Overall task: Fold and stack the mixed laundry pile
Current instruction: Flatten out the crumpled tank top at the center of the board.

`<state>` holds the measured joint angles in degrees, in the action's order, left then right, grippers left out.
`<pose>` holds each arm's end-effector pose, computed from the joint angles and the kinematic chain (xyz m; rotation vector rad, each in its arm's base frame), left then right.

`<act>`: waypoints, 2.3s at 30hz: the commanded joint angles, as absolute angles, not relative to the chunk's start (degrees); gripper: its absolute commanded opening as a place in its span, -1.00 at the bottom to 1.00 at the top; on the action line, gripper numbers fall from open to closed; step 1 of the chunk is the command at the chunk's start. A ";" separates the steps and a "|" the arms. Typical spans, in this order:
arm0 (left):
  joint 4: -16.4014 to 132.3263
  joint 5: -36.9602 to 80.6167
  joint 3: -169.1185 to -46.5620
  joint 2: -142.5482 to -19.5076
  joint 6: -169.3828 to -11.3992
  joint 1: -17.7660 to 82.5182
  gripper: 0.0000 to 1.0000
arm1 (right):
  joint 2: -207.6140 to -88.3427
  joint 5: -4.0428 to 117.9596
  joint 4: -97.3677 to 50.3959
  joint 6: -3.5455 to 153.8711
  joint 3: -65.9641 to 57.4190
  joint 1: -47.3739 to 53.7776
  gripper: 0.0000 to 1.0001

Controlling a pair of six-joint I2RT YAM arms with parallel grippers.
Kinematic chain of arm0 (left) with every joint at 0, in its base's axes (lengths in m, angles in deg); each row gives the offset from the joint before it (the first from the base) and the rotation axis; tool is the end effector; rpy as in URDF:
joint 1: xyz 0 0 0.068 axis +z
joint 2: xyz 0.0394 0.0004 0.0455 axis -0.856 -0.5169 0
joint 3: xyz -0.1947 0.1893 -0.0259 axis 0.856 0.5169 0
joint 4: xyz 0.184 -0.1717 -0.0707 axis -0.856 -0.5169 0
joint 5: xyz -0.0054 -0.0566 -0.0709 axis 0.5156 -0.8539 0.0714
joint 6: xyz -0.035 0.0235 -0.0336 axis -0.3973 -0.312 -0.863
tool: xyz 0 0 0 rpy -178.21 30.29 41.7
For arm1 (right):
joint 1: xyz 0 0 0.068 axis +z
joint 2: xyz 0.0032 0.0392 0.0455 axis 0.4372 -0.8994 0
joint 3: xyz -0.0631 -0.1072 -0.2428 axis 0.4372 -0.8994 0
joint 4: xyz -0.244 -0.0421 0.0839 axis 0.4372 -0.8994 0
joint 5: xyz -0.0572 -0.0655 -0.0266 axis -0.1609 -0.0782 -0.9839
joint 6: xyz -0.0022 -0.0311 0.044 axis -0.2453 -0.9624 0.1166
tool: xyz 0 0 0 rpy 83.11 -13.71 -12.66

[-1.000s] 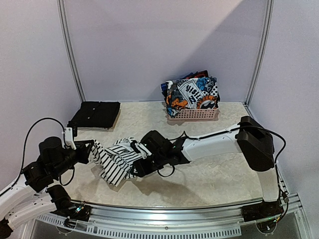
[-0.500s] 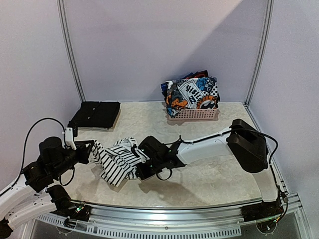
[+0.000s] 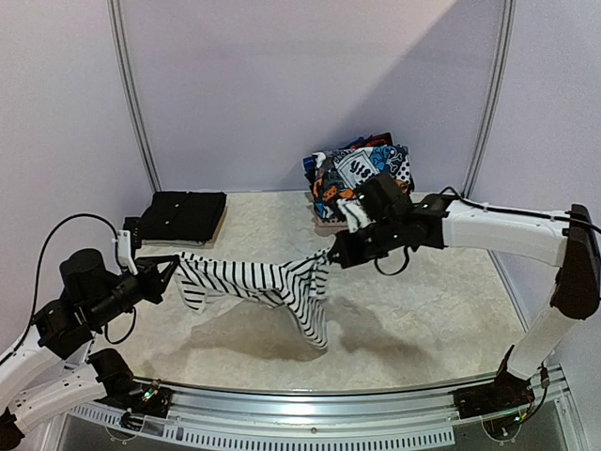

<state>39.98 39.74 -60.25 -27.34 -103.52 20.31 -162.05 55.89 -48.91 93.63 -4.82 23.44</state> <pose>0.0996 -0.0718 0.2587 0.0991 1.8380 -0.6339 0.2381 0.2836 0.2699 -0.5785 2.4350 0.7259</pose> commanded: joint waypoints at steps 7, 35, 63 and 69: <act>38.50 40.97 -57.68 -27.60 -103.18 20.56 -1.00 | -166.15 52.52 -61.29 83.98 -3.05 10.85 -1.00; 44.47 40.48 -50.70 -31.71 -105.90 20.56 -1.00 | -161.45 60.15 -36.75 93.15 -17.52 24.96 0.24; 43.64 41.07 -50.09 -30.62 -105.72 20.56 -1.00 | -176.13 49.64 -38.90 93.49 -11.82 25.82 0.00; 43.58 41.21 -50.09 -30.67 -105.79 20.56 -1.00 | -173.58 49.58 -40.91 94.00 -11.90 25.97 0.03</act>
<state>43.41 40.90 -50.79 -30.66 -105.90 20.31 -175.14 50.86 -39.18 93.67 -12.79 25.71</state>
